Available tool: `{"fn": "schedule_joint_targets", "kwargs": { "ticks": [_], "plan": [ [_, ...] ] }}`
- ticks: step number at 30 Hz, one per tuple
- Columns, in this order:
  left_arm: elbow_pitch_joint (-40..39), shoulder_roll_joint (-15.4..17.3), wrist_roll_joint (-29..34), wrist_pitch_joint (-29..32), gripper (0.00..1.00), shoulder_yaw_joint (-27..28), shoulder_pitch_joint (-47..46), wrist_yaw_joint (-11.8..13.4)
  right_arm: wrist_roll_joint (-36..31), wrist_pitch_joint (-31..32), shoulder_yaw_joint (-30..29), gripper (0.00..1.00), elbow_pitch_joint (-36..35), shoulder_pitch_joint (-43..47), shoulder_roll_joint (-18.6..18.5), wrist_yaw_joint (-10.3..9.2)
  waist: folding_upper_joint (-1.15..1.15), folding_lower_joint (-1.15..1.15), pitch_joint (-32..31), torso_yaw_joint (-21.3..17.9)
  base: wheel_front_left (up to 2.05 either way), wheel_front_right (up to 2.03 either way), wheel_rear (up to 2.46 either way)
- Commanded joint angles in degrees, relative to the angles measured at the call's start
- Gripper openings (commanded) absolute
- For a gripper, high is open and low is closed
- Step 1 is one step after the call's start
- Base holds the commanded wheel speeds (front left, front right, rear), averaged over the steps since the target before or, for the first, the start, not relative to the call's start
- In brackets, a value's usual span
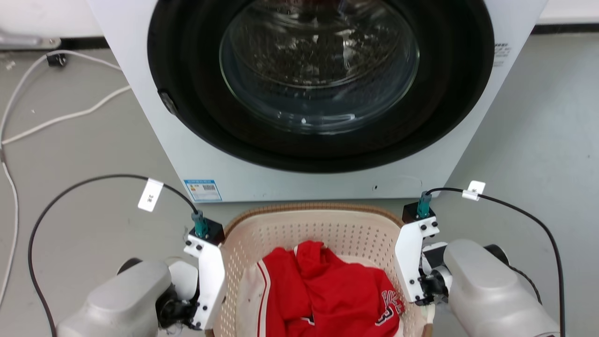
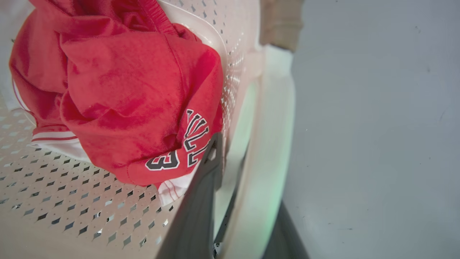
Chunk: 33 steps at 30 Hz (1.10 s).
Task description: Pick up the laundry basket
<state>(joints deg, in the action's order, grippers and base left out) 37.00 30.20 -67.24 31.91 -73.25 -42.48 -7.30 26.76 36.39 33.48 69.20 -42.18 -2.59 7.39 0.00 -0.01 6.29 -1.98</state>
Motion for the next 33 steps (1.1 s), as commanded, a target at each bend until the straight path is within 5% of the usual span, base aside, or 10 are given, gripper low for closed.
{"fn": "schedule_joint_targets", "kwargs": {
  "ticks": [1,14,33],
  "plan": [
    [-0.44,0.27,0.14,0.39,0.0,-0.23,0.79,-0.26,-0.1,0.47,0.8,0.0,-0.18,0.97,-0.52,0.18,0.0,0.01,-1.28,0.12,0.0,0.0,0.0],
    [-0.71,0.38,-1.14,1.42,0.0,-0.26,5.34,-0.37,3.87,2.43,3.97,0.0,-0.55,2.56,-0.74,0.18,0.0,0.01,-8.27,0.07,0.0,0.0,0.0],
    [-1.4,0.25,-3.94,3.66,0.0,-0.25,4.26,-0.4,7.93,4.81,7.44,0.0,-1.15,0.88,-0.67,0.2,0.0,0.01,-9.67,-0.73,0.0,0.0,0.0]
  ]
}}
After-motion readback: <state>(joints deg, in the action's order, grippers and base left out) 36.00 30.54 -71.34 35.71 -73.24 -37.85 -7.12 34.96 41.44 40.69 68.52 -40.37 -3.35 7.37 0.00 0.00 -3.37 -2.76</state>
